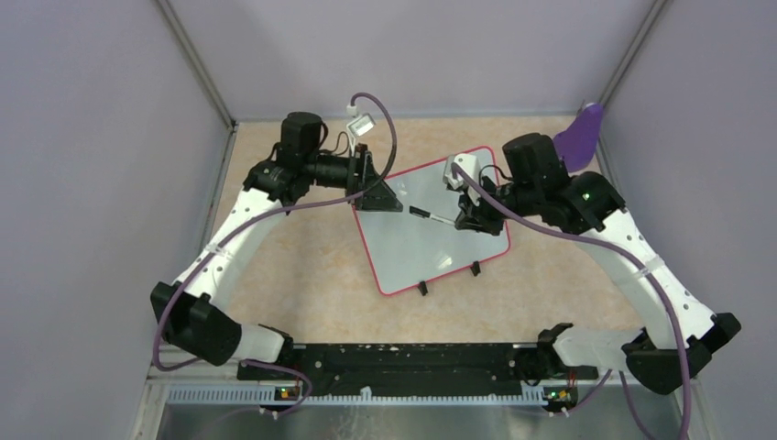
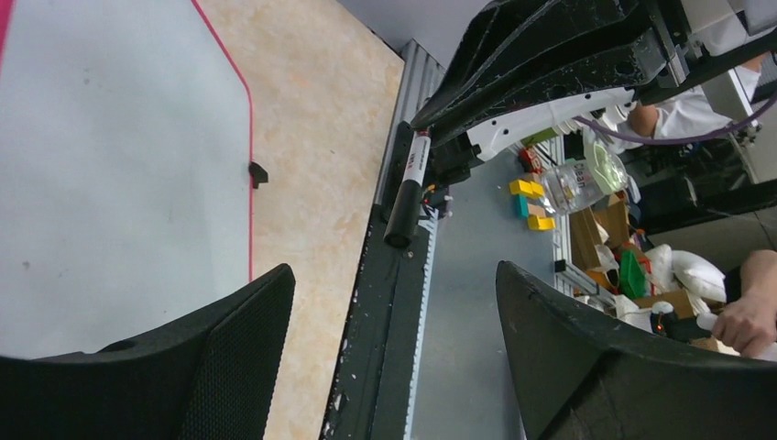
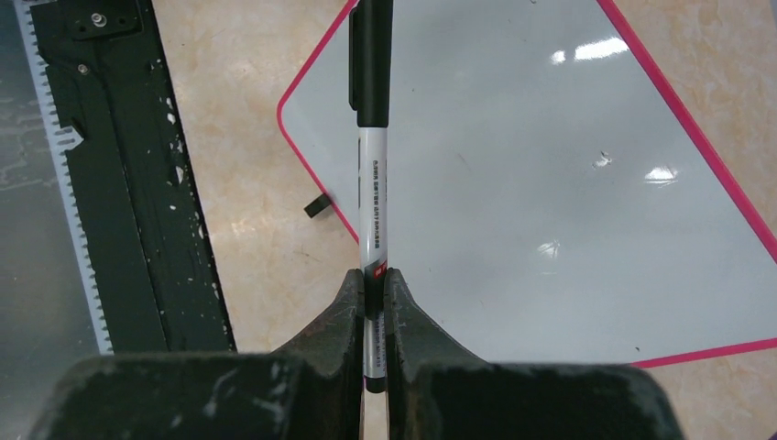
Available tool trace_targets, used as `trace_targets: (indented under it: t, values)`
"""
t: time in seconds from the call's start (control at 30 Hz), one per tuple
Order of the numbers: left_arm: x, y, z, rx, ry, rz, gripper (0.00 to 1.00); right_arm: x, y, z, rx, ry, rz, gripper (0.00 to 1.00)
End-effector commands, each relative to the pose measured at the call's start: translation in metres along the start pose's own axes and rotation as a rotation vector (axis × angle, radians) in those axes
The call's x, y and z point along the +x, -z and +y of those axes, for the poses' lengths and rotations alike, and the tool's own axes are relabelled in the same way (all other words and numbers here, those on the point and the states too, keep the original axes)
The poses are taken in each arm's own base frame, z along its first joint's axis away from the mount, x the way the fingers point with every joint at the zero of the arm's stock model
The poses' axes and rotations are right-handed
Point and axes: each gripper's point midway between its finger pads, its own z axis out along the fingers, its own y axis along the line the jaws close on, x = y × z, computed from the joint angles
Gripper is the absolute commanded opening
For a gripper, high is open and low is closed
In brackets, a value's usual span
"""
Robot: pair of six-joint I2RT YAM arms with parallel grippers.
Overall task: Write a sentence on the whiteboard
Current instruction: Pass from the right arm to the left
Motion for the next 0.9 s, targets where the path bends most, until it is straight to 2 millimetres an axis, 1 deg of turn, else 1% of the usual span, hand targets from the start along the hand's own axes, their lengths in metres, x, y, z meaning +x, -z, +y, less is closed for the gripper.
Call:
trace_targets:
  t: [0.0,0.17,0.3,0.43,0.5,0.6,0.7,0.8,0.87]
  values:
    - [0.007,-0.015,0.000,0.064,0.003,0.030,0.83,-0.021,0.001,-0.001,0.011,0.052,-0.043,0.00]
    - [0.010,-0.026,-0.011,0.123,0.004,0.068,0.76,-0.027,-0.006,0.000,-0.003,0.066,-0.046,0.00]
    - [0.013,-0.032,-0.008,0.139,0.031,0.087,0.67,-0.031,-0.005,0.003,-0.010,0.090,-0.046,0.00]
    - [0.020,-0.035,-0.010,0.176,0.060,0.104,0.63,-0.030,-0.007,0.002,-0.001,0.110,-0.037,0.00]
    - [0.022,-0.037,-0.009,0.181,0.070,0.110,0.58,-0.028,-0.009,0.002,-0.001,0.116,-0.031,0.00]
    - [0.022,-0.037,-0.011,0.198,0.077,0.116,0.45,-0.026,-0.010,0.004,-0.004,0.125,-0.028,0.00]
    - [0.022,-0.036,-0.015,0.226,0.081,0.123,0.28,-0.027,-0.009,0.001,0.012,0.133,-0.030,0.00]
    - [0.024,-0.034,-0.019,0.249,0.079,0.128,0.19,-0.028,-0.008,-0.002,0.032,0.134,-0.030,0.00]
    - [0.025,-0.033,-0.021,0.262,0.074,0.130,0.08,-0.031,-0.007,-0.001,0.027,0.133,-0.042,0.00]
